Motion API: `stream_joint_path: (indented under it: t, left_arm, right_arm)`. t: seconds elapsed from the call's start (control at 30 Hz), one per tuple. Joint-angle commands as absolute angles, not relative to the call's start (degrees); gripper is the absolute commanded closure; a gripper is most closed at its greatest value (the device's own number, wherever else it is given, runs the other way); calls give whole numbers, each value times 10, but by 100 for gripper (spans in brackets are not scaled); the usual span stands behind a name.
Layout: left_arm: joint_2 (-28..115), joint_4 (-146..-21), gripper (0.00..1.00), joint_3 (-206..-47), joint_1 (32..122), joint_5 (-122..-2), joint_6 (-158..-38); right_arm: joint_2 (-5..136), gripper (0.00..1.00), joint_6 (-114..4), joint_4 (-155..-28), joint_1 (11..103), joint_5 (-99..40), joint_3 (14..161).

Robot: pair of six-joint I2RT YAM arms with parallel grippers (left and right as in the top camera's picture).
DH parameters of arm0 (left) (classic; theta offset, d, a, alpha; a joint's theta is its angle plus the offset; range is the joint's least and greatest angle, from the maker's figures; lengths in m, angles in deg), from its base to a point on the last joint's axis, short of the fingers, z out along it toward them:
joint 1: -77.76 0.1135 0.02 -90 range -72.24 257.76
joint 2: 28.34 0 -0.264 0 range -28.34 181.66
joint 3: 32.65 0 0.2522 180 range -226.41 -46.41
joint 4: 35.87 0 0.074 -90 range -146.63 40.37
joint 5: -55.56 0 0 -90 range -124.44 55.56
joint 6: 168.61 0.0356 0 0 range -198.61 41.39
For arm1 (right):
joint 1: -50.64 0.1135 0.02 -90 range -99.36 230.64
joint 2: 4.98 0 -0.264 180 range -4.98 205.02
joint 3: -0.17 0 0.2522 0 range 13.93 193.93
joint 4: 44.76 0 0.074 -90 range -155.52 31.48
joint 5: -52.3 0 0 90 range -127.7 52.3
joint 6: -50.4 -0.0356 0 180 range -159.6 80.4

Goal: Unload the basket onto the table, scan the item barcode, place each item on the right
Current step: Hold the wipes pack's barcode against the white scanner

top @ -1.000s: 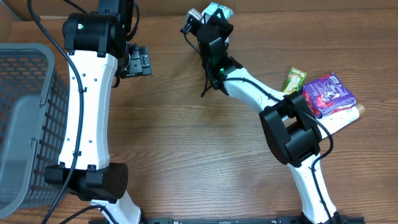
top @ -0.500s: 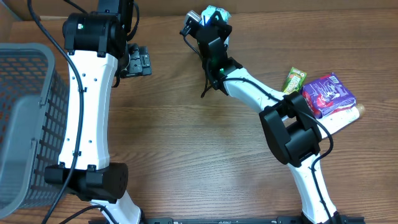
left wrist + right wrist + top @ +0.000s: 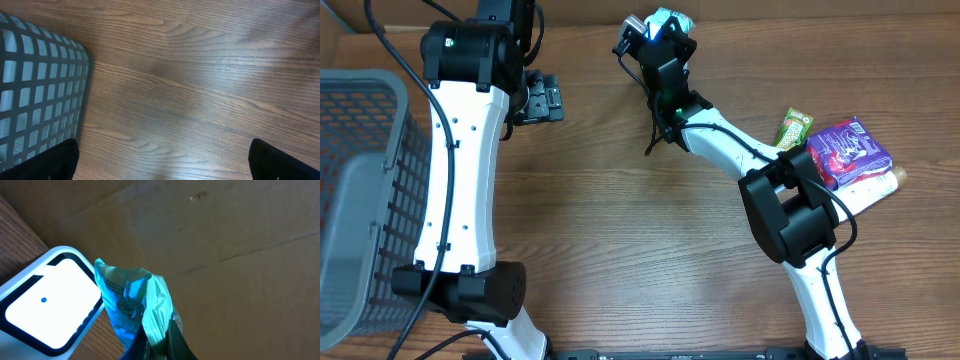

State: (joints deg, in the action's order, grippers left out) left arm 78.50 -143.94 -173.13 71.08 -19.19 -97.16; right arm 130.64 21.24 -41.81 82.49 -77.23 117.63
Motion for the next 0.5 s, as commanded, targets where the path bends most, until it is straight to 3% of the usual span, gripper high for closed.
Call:
stream_joint_path:
  t: [0.0, 0.27, 0.47]
  left_arm:
    - [790, -1439, 0, -1730, 710, -190, -981]
    - [790, -1439, 0, -1730, 710, -190, -981]
    - [790, -1439, 0, -1730, 710, -190, -981]
  right_arm:
    - [1312, 96, 210, -410, 829, -787, 1185]
    - [1258, 96, 210, -414, 847, -837, 1185]
    - [1117, 96, 70, -654, 867, -795, 1185]
